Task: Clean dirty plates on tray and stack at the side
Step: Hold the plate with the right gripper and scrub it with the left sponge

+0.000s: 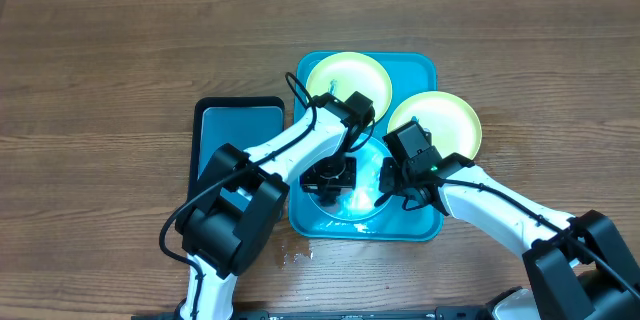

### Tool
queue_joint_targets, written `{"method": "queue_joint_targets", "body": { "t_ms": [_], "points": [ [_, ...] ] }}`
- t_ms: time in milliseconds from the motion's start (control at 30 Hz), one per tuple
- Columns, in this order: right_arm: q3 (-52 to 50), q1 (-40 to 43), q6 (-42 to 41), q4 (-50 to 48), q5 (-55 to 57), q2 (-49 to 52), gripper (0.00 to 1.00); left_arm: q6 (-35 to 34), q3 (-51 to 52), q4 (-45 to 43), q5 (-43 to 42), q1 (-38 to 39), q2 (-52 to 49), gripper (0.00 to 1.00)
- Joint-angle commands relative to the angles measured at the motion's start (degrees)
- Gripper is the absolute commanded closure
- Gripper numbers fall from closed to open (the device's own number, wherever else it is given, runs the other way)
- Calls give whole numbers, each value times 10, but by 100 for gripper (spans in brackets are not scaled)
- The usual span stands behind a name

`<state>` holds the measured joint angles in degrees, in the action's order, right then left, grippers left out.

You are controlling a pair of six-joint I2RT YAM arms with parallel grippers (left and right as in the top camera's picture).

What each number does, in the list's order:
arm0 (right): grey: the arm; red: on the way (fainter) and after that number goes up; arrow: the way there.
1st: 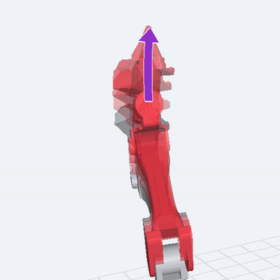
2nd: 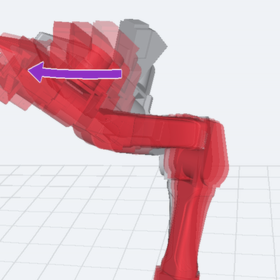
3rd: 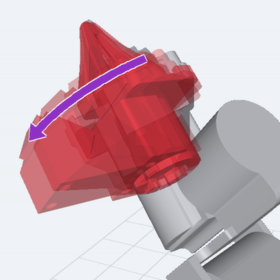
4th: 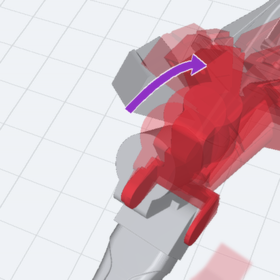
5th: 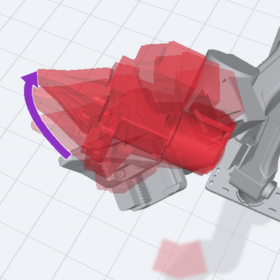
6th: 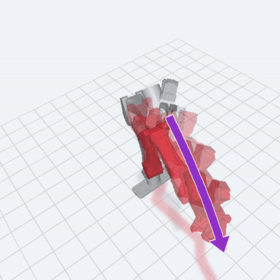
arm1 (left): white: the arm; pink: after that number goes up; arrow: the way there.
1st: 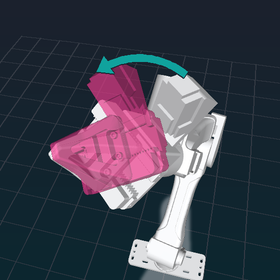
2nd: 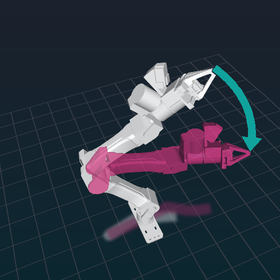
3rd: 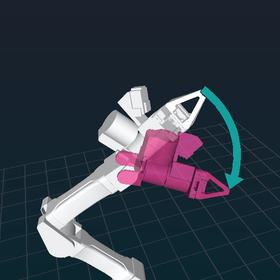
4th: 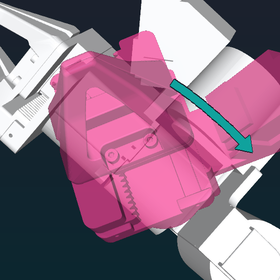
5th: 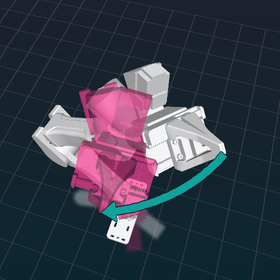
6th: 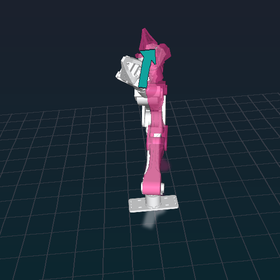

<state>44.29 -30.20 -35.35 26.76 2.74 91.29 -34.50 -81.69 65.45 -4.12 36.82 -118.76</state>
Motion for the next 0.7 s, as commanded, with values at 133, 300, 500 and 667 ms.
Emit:
{"method": "queue_joint_targets", "body": {
  "t_ms": [133,300,500,667],
  "points": [
    [-4,7,-5,5,43,11,96,-41,-5,2,266,-42,-19,96],
    [-4,7,-5,5,43,11,96,40,-5,-84,69,-51,-19,96],
    [-4,7,-5,5,43,11,96,62,-5,-173,-218,-43,-19,96],
    [-4,7,-5,5,43,11,96,62,-5,-202,-257,-11,-19,96]
  ]
}}
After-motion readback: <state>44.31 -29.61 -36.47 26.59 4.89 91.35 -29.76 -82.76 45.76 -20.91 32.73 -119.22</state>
